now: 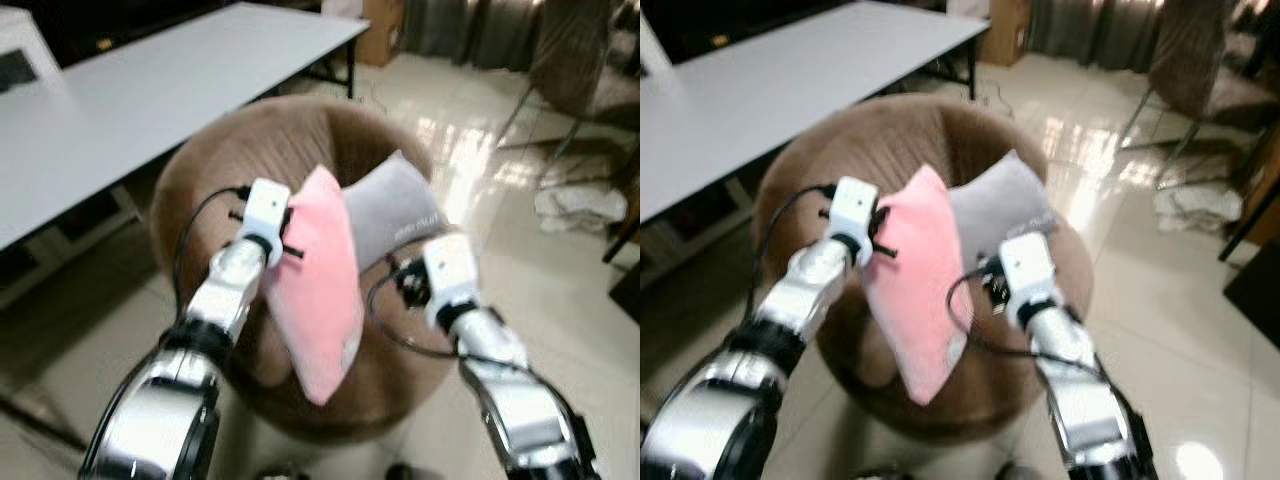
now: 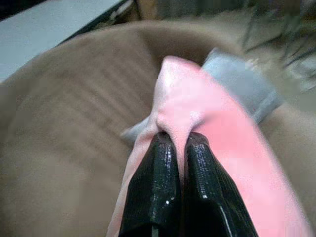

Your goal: Move the pillow to the sofa from floor

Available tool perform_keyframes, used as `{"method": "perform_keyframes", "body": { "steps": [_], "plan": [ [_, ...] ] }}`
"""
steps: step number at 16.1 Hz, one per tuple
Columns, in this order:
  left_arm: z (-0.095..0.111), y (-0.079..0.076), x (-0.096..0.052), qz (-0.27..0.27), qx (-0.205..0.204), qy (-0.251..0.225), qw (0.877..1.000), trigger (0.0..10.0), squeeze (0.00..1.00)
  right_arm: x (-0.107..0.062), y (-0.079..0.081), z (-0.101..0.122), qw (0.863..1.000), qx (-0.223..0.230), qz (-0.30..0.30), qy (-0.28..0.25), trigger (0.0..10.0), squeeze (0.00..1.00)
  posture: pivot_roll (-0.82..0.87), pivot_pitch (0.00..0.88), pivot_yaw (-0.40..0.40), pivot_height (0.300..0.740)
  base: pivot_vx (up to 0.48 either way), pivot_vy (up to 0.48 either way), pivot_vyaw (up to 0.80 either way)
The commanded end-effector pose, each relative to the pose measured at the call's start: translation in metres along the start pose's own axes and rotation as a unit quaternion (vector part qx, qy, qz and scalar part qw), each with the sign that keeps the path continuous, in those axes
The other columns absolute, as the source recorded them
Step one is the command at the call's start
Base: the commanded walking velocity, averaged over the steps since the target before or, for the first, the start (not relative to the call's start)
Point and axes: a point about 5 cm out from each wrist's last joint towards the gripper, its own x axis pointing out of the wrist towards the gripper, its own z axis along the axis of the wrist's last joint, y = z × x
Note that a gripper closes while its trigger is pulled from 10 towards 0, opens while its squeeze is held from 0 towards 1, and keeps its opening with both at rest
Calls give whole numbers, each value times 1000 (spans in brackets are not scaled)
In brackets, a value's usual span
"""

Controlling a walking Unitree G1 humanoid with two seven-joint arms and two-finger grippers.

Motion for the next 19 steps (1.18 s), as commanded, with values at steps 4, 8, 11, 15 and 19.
{"method": "perform_keyframes", "body": {
  "steps": [4, 8, 11, 15, 19],
  "plan": [
    [20, 36, 9, 90, 28, 13, 995, 10000, 1000, -11, 4, 1, 1000, 1, -2, 0, 10000, 0, -95, 158, 115, 740, 0, 0, 0],
    [72, 73, 9, 182, 59, -59, 980, 10000, 1000, -13, 5, 6, 1000, 13, -11, -12, 10000, 0, -96, 187, 112, 740, 0, 0, 0],
    [108, 107, -3, 272, 104, -124, 949, 10000, 0, -10, 4, 11, 999, 19, -12, -27, 10000, 0, -78, 167, 104, 740, 0, 0, 0],
    [110, 121, -9, 238, 51, -155, 957, 10000, 0, -6, 6, 12, 999, 24, -13, -34, 10000, 0, -52, 120, 101, 740, 0, 0, 0],
    [55, 95, -17, 90, -35, -178, 979, 10000, 0, -10, 13, 5, 999, 32, -12, -24, 10000, 0, -16, 62, 59, 740, 0, 0, 600]
  ]
}}
